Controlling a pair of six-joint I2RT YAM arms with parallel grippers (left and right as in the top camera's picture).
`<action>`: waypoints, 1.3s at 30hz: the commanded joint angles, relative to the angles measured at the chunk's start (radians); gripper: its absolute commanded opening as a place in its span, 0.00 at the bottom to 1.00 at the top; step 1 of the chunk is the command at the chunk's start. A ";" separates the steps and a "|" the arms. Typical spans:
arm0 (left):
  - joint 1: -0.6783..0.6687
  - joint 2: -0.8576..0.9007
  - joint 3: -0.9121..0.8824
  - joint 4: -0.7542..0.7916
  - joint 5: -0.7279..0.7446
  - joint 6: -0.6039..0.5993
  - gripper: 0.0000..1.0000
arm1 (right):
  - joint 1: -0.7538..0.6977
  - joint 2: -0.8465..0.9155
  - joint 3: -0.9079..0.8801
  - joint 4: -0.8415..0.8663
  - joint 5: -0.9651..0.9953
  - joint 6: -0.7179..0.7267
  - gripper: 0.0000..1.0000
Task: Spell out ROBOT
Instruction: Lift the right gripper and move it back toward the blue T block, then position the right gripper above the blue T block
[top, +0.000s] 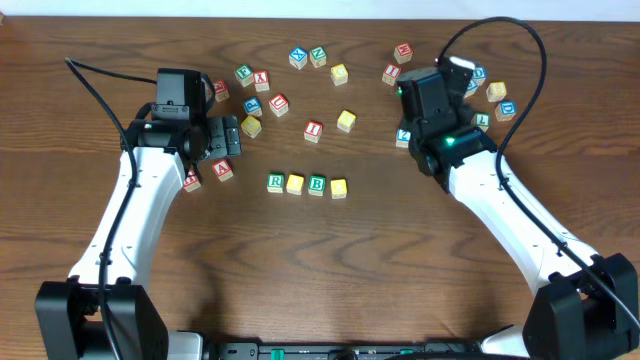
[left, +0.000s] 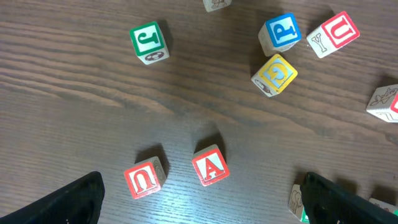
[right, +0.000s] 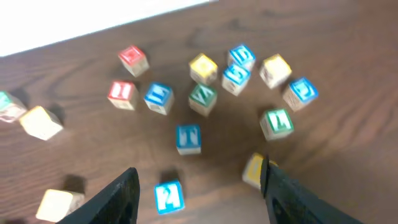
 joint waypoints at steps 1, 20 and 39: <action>0.004 -0.002 -0.010 -0.004 0.006 0.014 0.99 | -0.001 0.024 0.018 0.042 -0.040 -0.156 0.57; 0.004 -0.002 -0.010 -0.004 0.006 0.014 0.99 | -0.135 0.117 0.019 0.138 -0.174 -0.237 0.62; 0.004 -0.002 -0.010 -0.004 0.006 0.014 0.99 | -0.172 0.395 0.515 -0.239 -0.245 -0.222 0.63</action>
